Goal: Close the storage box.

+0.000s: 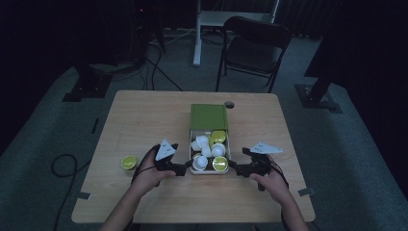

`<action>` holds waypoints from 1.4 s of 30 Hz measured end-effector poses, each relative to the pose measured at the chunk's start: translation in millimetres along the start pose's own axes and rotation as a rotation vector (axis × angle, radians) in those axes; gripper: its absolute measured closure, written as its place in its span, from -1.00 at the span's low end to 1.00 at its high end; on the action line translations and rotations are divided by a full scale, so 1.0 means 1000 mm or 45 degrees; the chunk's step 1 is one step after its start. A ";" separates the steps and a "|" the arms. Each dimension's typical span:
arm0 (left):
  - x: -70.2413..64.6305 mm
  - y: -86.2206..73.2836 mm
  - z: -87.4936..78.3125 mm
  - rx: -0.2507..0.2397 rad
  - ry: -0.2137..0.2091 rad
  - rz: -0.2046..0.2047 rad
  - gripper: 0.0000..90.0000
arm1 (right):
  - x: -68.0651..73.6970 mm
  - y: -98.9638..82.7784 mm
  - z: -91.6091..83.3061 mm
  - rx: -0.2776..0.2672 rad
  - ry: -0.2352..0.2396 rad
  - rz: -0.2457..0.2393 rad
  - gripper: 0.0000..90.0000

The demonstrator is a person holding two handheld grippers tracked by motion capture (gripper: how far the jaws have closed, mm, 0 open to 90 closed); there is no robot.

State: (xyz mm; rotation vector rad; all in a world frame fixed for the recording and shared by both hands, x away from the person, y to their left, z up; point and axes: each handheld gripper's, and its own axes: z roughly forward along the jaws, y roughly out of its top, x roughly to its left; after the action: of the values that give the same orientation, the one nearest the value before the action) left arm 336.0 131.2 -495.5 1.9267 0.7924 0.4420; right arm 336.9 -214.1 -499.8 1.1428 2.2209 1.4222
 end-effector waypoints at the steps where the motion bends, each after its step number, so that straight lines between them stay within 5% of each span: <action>1: 0.001 0.000 0.000 0.000 -0.001 -0.002 -0.73 | 0.000 0.000 0.000 0.000 0.000 0.002 -0.75; 42: 0.027 0.013 0.019 -0.002 0.045 -0.035 -0.73 | -0.017 0.020 0.021 -0.002 -0.050 0.012 -0.75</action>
State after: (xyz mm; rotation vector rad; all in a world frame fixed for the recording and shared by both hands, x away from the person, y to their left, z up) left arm 371.5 132.9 -493.3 1.9091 0.8403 0.4609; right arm 369.8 -208.8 -495.7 1.1724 2.1903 1.3927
